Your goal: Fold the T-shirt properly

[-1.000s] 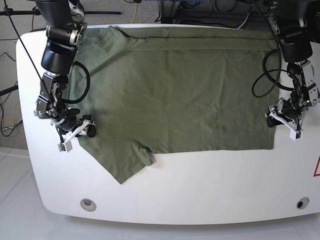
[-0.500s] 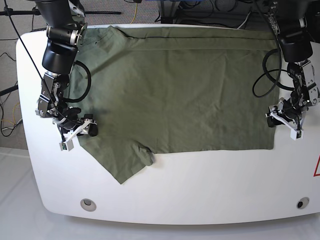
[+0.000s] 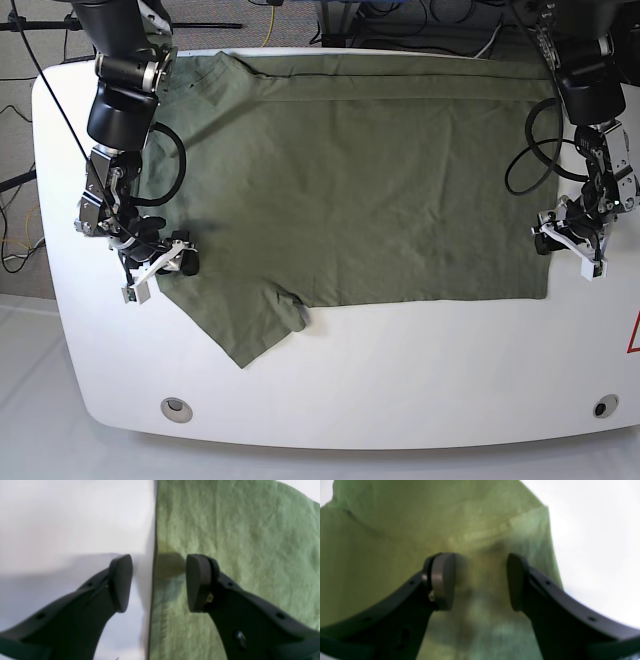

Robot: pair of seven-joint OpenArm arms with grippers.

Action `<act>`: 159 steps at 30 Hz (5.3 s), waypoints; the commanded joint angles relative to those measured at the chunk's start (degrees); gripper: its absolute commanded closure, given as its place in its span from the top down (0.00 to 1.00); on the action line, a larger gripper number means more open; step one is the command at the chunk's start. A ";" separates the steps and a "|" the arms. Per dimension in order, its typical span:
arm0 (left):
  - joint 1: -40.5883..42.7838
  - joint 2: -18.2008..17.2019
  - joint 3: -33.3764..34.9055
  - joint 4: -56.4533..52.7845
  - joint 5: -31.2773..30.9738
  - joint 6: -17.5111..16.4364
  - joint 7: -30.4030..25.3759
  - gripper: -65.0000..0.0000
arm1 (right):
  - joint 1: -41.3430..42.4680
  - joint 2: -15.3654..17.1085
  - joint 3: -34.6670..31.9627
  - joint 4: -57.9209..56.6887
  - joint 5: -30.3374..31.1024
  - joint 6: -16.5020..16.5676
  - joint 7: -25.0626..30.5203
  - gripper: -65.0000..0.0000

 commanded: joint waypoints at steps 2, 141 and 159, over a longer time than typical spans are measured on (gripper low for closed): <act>-1.56 -0.92 0.01 0.66 -0.15 -0.18 -1.27 0.48 | 4.37 1.07 -0.03 -4.11 0.47 0.32 1.58 0.49; -2.50 4.54 1.33 -1.36 0.71 1.69 -7.56 0.34 | 6.59 1.33 -0.71 -9.38 -0.32 1.06 6.61 0.49; -3.08 4.45 1.35 -1.78 0.49 1.35 -9.96 0.00 | 6.77 1.30 -1.01 -9.54 -0.49 1.12 6.81 0.49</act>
